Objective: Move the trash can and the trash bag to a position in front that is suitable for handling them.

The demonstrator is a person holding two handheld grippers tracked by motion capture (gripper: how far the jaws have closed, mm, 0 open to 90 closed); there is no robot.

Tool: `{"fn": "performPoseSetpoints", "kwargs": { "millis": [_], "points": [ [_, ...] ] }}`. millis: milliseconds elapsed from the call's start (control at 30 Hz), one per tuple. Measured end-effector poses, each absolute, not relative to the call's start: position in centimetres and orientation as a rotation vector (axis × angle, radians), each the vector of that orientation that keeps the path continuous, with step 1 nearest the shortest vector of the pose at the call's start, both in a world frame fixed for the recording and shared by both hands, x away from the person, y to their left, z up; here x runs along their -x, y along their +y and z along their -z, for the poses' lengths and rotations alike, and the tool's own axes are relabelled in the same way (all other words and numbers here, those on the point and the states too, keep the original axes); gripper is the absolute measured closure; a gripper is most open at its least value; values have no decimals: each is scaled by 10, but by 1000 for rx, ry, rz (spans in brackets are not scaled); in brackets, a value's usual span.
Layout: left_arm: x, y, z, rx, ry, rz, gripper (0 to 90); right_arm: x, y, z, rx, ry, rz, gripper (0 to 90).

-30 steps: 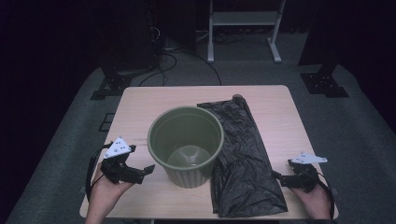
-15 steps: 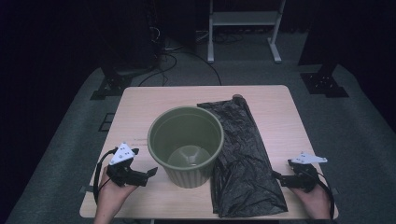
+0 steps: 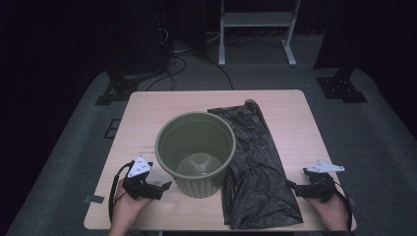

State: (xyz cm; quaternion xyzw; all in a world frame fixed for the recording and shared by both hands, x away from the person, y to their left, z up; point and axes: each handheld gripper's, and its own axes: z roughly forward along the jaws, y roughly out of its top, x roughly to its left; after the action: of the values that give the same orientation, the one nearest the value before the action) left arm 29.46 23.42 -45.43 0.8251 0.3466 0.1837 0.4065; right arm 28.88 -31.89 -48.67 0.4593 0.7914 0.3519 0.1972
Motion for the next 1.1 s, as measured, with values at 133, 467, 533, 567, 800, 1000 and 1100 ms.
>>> {"fn": "performPoseSetpoints", "kwargs": {
  "millis": [133,467,533,567,800,1000,1100],
  "points": [
    [-296,233,464,-2117,890,-464,0,-289,-317,486,-1283,2202,-974,176],
    [-298,228,482,-2180,897,-424,0,-289,-303,479,-1258,2198,-1025,194],
    [-298,227,483,-2192,904,-418,0,-289,-302,475,-1257,2177,-1043,195],
    [-298,226,483,-2203,897,-425,0,-290,-302,474,-1250,2178,-1049,206],
    [-299,226,484,-2202,907,-399,0,-295,-294,478,-1228,2218,-1043,327],
    [-299,226,484,-2202,908,-398,0,-295,-293,478,-1226,2258,-1066,547],
    [-299,226,484,-2202,908,-397,0,-296,-290,480,-1223,2293,-1036,663]
  ]
}}
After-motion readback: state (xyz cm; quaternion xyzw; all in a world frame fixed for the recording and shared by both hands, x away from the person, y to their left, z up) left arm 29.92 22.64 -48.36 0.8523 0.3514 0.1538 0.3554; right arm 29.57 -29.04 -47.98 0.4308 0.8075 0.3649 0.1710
